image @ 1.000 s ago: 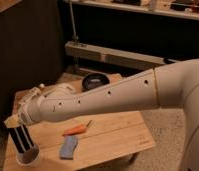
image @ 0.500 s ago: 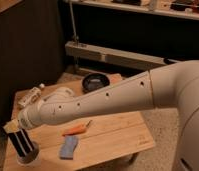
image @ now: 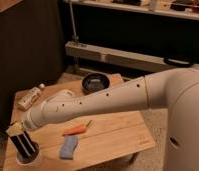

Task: Place the eraser in the ceramic cup

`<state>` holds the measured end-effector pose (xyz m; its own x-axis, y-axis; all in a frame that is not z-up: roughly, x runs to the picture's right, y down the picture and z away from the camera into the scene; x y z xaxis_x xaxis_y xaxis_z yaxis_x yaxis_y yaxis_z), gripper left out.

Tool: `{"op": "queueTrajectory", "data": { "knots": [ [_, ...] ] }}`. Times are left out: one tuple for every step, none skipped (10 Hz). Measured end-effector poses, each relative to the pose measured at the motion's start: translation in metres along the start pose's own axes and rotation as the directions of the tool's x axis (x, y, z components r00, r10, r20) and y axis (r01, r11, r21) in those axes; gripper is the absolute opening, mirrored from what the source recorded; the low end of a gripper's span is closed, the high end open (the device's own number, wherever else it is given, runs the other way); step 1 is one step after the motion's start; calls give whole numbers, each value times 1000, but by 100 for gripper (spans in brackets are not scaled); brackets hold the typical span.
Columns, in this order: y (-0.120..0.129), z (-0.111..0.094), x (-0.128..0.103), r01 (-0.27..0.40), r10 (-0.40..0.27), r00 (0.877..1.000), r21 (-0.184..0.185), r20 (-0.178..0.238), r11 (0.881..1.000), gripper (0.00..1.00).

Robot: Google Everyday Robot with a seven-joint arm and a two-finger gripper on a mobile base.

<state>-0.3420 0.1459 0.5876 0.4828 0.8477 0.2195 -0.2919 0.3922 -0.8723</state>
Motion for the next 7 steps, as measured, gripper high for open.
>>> {"op": "queueTrajectory", "data": {
  "knots": [
    [0,3,2,10,-10,1000,-10,-6,1000,20],
    [1,4,3,17,-17,1000,-16,-9,1000,20],
    [2,4,4,28,-28,1000,-23,-12,999,20],
    [4,5,5,40,-41,999,-33,-19,999,20],
    [5,5,7,47,-48,998,-43,-28,998,25],
    [6,6,8,57,-59,998,-52,-35,997,34],
    [7,6,9,67,-69,997,-58,-40,996,42]
  ]
}}
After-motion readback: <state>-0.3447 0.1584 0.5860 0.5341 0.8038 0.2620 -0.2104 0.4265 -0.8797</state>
